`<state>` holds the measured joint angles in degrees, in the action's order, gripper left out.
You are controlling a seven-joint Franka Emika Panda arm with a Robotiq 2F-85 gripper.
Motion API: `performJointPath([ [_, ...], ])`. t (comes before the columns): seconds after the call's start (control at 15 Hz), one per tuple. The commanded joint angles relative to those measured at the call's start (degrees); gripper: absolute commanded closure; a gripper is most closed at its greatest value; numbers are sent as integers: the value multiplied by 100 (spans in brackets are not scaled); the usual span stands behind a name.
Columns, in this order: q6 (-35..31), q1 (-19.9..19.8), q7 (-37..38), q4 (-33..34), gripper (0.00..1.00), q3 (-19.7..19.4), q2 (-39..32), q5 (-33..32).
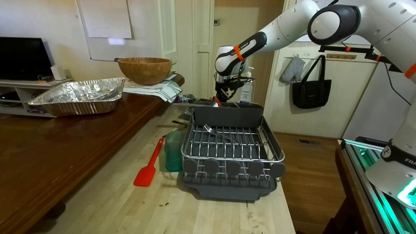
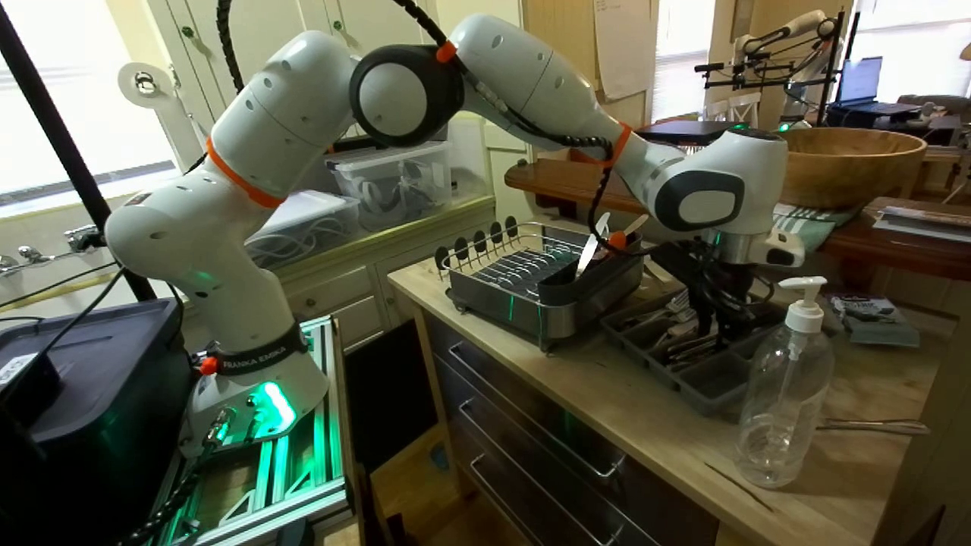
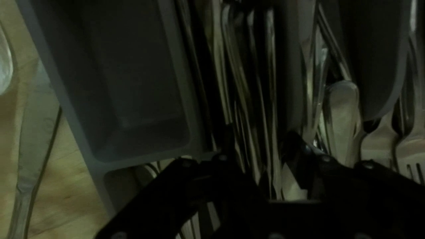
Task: Move one utensil to the drying rack
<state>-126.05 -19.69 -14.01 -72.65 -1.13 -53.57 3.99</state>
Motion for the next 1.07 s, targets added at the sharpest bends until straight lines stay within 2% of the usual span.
performJointPath([
  [0.0,906,96,400,558,86,-87,-378,87],
  [0.07,1100,111,442,674,95,-81,-423,78],
  [0.13,1316,111,420,797,99,-80,-454,71],
  [0.47,1818,43,144,1147,95,-7,-465,101],
  [1.0,1538,-138,-855,415,96,313,433,156],
])
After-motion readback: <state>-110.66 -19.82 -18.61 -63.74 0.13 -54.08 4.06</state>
